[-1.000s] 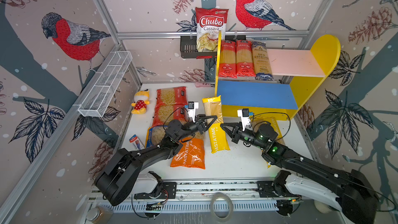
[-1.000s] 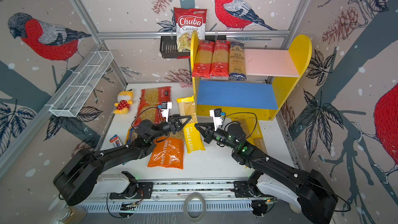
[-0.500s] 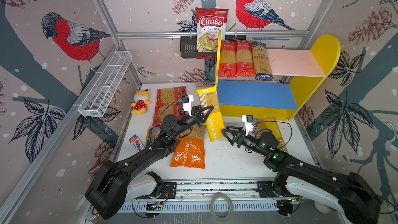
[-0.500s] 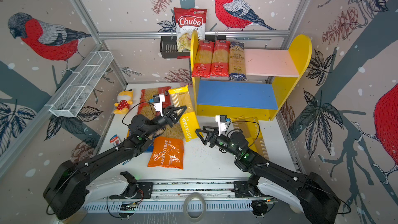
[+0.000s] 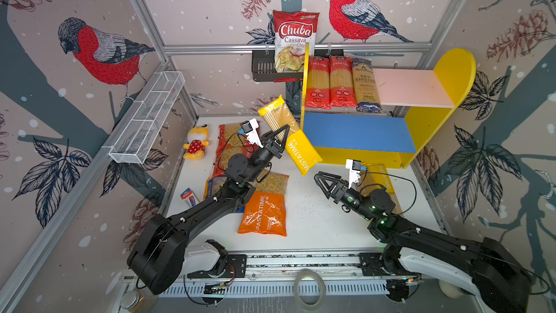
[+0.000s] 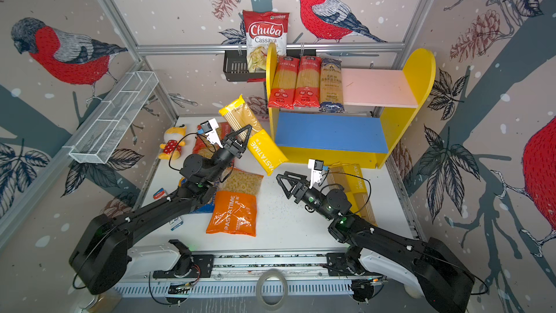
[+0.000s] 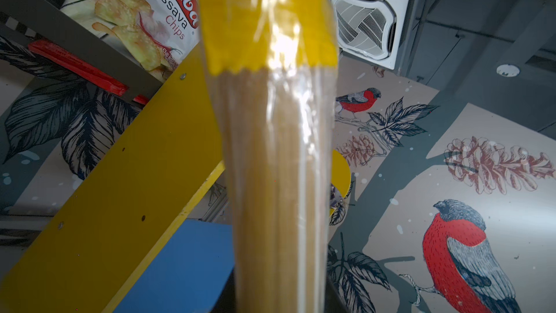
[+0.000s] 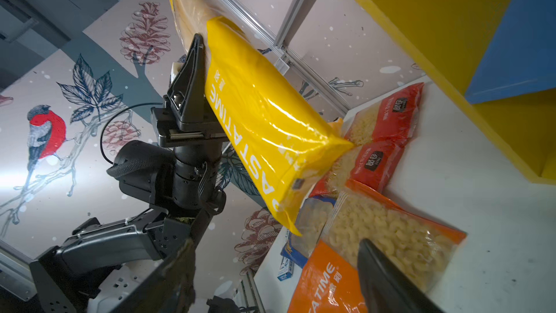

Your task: Place and organize the pasta boxes and bags onto the shelf

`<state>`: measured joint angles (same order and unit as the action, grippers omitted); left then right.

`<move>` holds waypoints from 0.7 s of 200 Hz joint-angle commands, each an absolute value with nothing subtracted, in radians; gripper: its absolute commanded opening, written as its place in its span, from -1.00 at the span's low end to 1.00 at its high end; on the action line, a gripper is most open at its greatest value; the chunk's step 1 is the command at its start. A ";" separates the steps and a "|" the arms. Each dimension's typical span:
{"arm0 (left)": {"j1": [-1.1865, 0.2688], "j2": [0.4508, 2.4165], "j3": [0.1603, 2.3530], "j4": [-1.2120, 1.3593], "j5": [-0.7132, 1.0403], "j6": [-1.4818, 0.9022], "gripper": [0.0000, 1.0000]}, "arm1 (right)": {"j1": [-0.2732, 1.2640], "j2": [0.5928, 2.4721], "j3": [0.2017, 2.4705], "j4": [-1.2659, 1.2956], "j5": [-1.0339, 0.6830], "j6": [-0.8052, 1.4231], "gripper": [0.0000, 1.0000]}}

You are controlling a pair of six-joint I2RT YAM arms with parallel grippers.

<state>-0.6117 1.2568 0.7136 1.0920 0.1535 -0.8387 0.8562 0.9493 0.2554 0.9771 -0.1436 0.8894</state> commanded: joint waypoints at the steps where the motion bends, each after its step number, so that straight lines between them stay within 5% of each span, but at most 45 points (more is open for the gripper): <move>1: -0.632 1.240 0.723 1.261 0.121 -0.884 -1.00 | 0.850 0.970 0.267 1.123 -0.140 0.901 0.63; 111: -0.658 1.227 0.718 1.304 0.125 -0.995 -1.00 | 0.808 1.128 0.359 1.362 -0.265 0.933 -0.26; 140: -0.658 1.224 0.704 1.296 0.121 -1.003 -1.00 | 0.807 1.159 0.394 1.372 -0.294 0.939 -0.33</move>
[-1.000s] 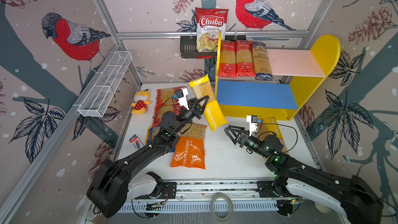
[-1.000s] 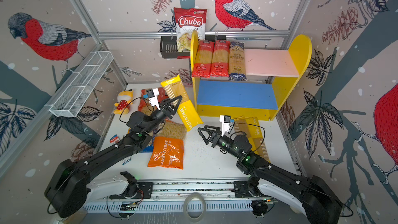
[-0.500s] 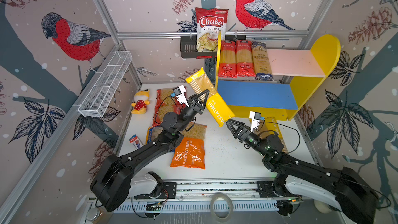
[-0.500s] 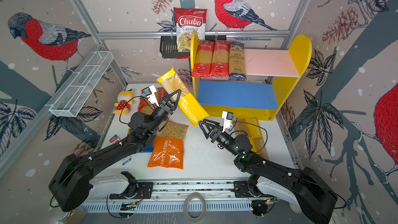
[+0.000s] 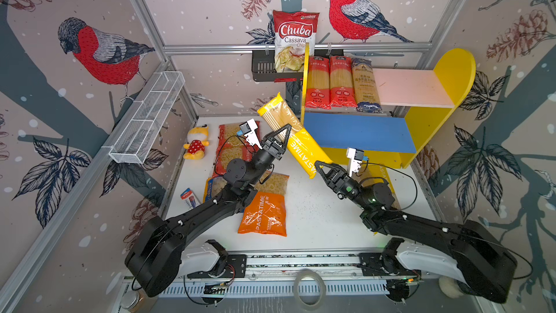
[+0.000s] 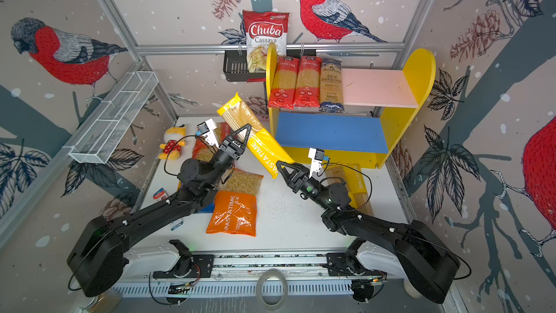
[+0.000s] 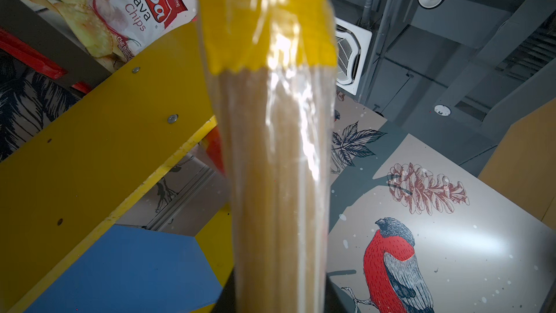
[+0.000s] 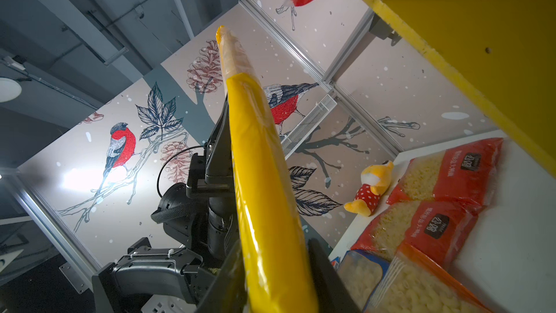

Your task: Place and organize the pasta boxes and bags onto the shelf

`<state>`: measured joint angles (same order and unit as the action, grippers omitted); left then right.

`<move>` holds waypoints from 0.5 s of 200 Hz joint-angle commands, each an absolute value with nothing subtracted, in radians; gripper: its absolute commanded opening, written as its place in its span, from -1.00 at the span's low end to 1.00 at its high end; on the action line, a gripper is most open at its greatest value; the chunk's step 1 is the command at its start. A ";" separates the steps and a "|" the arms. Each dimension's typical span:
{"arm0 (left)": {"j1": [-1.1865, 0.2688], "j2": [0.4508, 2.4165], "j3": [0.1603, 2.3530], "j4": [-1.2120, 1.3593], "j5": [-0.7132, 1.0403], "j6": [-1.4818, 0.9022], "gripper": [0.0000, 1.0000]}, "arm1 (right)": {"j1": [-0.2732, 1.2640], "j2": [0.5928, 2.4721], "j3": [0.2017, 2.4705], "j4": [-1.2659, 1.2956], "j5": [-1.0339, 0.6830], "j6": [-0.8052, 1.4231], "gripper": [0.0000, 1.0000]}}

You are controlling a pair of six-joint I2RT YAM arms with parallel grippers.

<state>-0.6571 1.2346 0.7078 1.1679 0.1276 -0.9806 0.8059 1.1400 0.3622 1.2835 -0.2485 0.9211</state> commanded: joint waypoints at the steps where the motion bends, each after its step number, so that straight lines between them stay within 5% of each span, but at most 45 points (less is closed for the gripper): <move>1: -0.658 1.224 0.704 1.296 0.121 -1.004 -1.00 | 0.807 1.160 0.397 1.372 -0.296 0.938 -0.33; 40: -0.658 1.231 0.695 1.312 0.133 -1.017 -0.99 | 0.807 1.202 0.426 1.405 -0.333 0.960 -0.31; 100: -0.658 1.211 0.681 1.297 0.154 -1.002 -0.63 | 0.807 1.163 0.462 1.360 -0.351 0.935 -0.73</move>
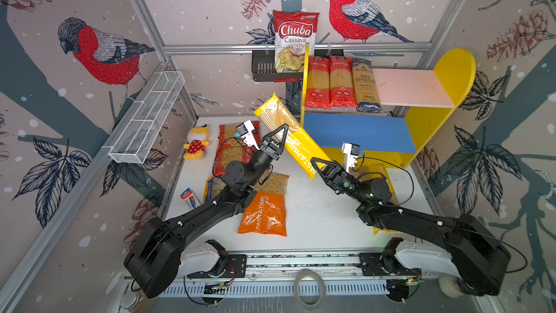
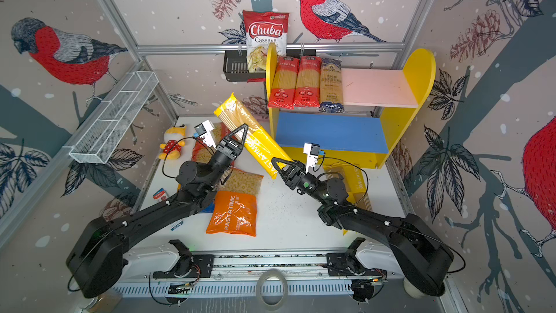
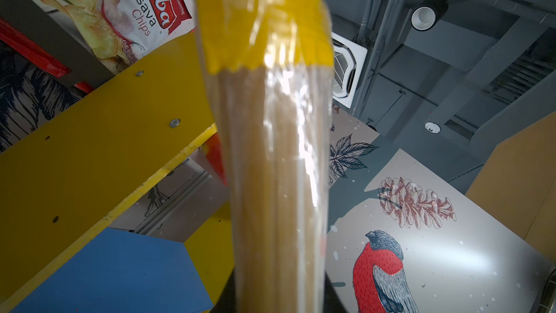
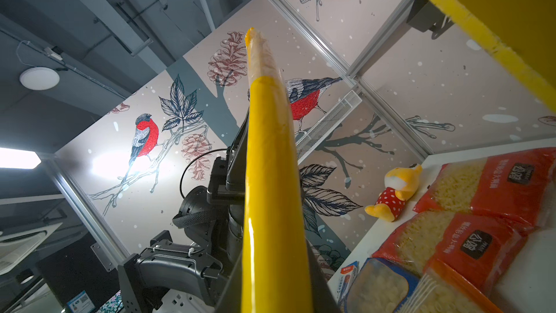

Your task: Place and organize the pasta boxes and bags onto the shelf

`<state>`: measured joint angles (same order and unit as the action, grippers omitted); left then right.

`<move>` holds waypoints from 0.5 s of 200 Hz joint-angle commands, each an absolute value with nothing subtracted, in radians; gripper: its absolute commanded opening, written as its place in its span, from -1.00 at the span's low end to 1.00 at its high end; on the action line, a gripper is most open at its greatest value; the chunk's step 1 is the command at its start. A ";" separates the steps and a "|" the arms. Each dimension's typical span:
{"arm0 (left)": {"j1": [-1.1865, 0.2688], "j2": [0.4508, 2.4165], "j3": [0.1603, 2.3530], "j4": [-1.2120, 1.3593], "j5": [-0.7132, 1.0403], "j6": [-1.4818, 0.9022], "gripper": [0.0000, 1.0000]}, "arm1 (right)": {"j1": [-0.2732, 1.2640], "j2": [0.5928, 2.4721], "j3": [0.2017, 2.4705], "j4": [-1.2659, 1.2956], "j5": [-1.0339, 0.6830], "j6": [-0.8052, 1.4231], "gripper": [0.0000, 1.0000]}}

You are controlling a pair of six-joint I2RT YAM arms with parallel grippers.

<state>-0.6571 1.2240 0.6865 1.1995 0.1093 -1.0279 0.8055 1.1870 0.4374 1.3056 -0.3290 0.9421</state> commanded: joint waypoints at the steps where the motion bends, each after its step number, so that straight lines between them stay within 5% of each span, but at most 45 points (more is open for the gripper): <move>1: -0.658 1.211 0.681 1.297 0.155 -1.002 -0.62 | 0.807 1.162 0.463 1.358 -0.351 0.935 -0.74; 100: -0.680 1.229 0.678 1.323 0.227 -0.986 0.26 | 0.760 1.103 0.559 1.317 -0.362 0.887 -1.00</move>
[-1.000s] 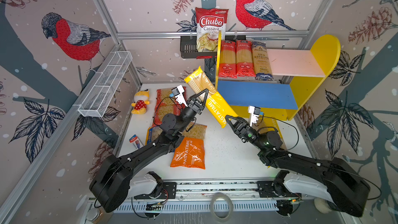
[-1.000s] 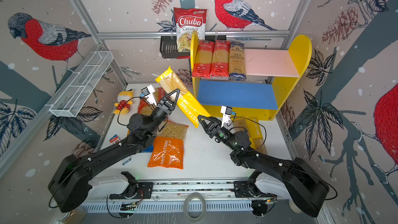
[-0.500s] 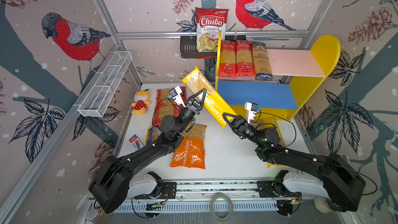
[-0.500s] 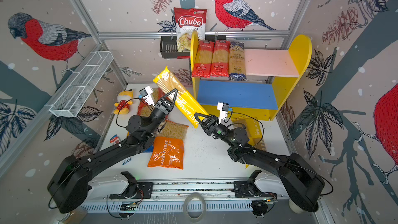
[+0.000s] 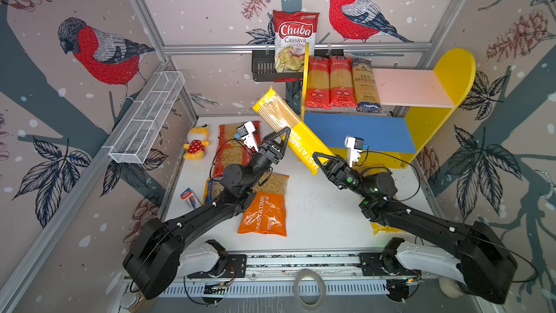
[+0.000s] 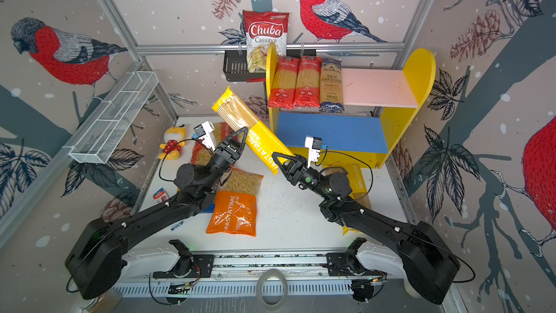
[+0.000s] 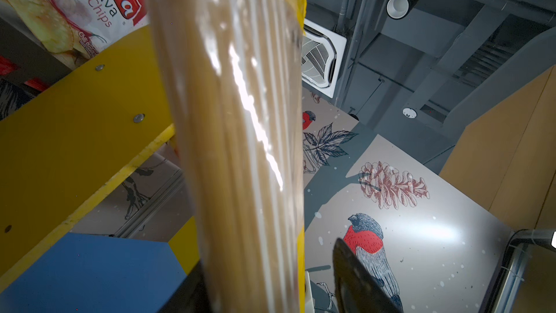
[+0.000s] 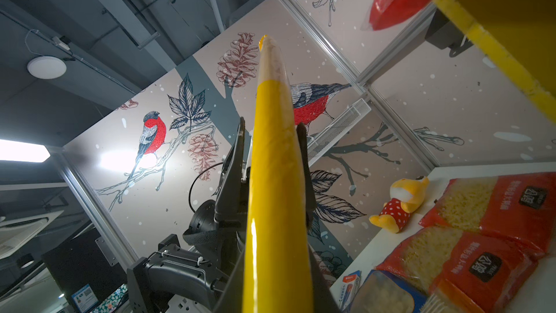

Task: Place and organize the pasta boxes and bags onto the shelf
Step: 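Raise the yellow pack with the right gripper up onto the pink top shelf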

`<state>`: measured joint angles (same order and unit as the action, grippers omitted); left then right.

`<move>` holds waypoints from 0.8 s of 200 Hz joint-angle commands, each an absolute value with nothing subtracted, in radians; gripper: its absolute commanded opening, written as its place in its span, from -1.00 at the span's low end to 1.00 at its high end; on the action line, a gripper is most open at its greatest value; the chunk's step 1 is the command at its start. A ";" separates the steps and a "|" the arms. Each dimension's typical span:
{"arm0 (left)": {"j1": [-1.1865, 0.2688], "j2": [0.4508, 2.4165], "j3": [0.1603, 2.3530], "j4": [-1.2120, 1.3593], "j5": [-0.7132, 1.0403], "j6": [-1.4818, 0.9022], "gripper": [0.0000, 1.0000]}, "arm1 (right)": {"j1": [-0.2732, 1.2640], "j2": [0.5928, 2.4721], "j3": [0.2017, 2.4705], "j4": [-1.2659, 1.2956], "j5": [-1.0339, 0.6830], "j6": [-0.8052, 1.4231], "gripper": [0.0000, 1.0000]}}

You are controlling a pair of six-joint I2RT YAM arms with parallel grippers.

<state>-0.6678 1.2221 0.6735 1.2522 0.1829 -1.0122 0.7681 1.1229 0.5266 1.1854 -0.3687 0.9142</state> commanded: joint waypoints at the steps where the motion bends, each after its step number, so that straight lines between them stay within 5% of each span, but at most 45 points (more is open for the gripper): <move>1: -0.681 1.229 0.678 1.323 0.227 -0.985 0.26 | 0.758 1.101 0.561 1.316 -0.363 0.887 -1.00; 82: -0.755 1.208 0.621 1.149 0.192 -0.789 0.36 | 0.583 0.881 0.723 0.930 -0.244 0.812 -1.00; 127: -0.774 1.235 0.502 1.165 0.155 -0.809 0.36 | 0.373 0.782 0.891 0.501 -0.052 0.896 -1.00; 160: -0.793 1.260 0.474 1.170 0.143 -0.814 0.35 | 0.149 0.837 1.032 0.241 -0.130 1.061 -1.00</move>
<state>-0.7841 1.2499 0.4847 1.1370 0.1558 -0.8200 0.2527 0.8062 0.9665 0.3889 -0.1204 0.9253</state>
